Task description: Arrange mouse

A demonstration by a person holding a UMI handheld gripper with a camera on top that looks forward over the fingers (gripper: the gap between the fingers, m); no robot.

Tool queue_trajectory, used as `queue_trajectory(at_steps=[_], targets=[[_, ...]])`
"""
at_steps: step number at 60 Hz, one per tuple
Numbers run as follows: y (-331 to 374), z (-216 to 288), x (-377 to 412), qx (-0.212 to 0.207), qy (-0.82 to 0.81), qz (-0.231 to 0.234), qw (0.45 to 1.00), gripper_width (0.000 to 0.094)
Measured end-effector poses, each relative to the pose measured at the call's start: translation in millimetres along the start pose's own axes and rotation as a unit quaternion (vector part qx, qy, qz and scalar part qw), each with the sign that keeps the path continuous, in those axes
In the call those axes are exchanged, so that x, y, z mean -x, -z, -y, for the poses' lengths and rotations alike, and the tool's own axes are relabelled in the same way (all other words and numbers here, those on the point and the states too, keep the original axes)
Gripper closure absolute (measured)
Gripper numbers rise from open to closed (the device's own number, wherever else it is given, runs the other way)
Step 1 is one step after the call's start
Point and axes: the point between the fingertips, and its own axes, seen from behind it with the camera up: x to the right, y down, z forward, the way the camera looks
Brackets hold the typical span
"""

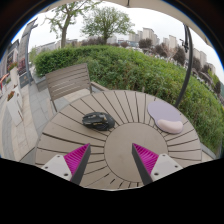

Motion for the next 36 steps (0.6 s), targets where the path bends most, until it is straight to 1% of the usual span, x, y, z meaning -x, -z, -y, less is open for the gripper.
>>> queue_trajectory(at_steps=[9,16,21,36], targets=[[-43.6,17.6,0.1,-0.006,0.003,-0.003,1.0,0.0081],[-76.8,19.5,3.7,0.004,0.012,-0.001,1.0,0.0082],[-93.7,25.1,9.4,0.002,0.018,0.009,1.0,0.0083],[-130.7,41.6,19.5,0.005,0.024,0.015,1.0,0.0079]])
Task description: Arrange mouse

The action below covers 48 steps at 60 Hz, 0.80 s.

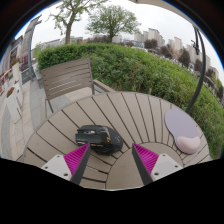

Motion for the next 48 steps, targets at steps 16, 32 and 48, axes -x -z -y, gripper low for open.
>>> queue_trajectory(at_steps=[16,32,48], targets=[[-29.7,28.1,2.8,-0.005,0.006,0.001,1.0,0.008],[-60.6,55.6,-1.5,-0.008,0.003,-0.007,1.0,0.0081],[-89.5,69.6,-13.4,0.003,-0.006,-0.013,1.0,0.008]])
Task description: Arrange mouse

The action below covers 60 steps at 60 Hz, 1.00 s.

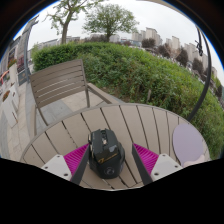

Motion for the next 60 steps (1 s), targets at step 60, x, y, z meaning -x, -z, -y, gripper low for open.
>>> queue_trajectory(at_steps=[60], targets=[[86.4,115.3,-148.2,-0.019,-0.056,-0.005,0.998,0.0428]])
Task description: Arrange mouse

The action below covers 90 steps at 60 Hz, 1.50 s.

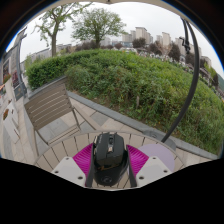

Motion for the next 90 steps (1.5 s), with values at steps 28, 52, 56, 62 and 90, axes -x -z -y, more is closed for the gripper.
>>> queue_trajectory(at_steps=[28,52,56,62,90], targets=[[-94.8,-133.1,-184.4,0.135,-0.022,-0.05,0.989,0.0351],[98.7,-84.1,-124.1,0.071,0.004,-0.023,0.997,0.0078],[162.4,-97.8,-104.8,0.065,0.015,-0.022,0.998,0.0086],[236.6,-133.0,-70.0,0.067,0.025,-0.014,0.997,0.0084],[367.6,-246.3,-6.7,0.087,0.027,-0.037,0.995,0.0082]])
